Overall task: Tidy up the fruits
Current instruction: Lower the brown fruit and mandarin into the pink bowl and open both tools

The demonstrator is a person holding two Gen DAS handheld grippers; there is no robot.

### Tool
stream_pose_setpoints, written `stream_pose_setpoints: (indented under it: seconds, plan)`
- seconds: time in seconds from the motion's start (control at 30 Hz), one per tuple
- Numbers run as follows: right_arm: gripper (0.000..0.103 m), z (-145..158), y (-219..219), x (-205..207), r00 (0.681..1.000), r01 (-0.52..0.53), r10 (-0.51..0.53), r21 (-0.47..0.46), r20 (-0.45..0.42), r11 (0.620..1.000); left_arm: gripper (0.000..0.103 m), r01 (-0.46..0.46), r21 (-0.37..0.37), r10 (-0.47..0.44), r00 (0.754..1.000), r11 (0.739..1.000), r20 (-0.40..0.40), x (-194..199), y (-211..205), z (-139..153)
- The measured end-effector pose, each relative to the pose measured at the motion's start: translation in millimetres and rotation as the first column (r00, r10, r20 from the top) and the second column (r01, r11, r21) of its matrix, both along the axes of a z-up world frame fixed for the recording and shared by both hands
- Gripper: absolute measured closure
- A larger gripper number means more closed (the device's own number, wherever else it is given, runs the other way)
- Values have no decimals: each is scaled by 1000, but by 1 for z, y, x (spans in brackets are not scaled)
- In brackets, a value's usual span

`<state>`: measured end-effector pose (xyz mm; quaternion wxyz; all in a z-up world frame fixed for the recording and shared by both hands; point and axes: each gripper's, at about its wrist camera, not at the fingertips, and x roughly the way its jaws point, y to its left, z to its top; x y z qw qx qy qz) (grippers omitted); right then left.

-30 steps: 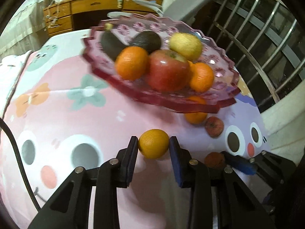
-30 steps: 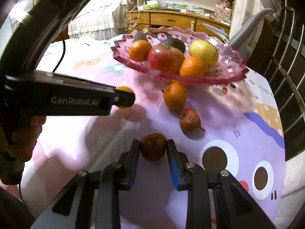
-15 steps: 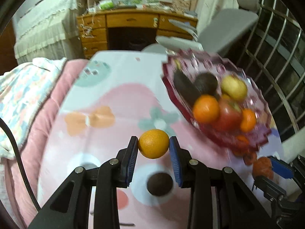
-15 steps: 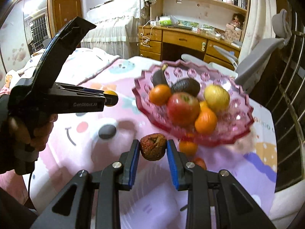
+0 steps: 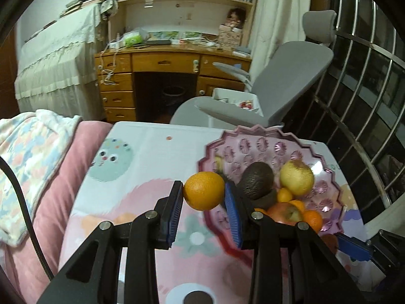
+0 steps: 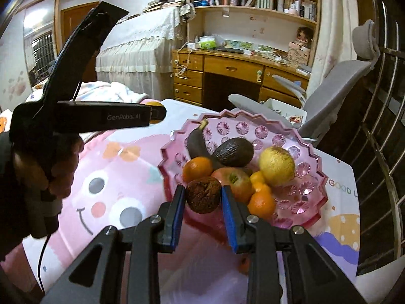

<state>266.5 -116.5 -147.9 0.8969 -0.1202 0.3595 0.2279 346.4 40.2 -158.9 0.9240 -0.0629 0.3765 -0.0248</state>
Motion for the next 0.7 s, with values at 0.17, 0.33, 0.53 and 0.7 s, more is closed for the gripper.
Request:
stream_pose_setpoints:
  seconds: [0.17,0.33,0.53,0.7]
  plan:
    - [74,-2,-6,12,998,53,-53,6,-16,999,71,52,-22,-53,998,998,-43,7,-17,-11]
    - [73,-9,-12,14,994,93,-92,7,-50,996,68,82,-25,-84,994,996,-74,10,-25,-19]
    - [46,-9,-15,7,983,173,-172,10,-57,985,36,108,-29,-110,989,994,-95,3,-21,-15]
    - [46,-7,-13,-9,971,233,-232,4,-57,973,28,139,-60,-146,979,989,-142,-11,-11,-18]
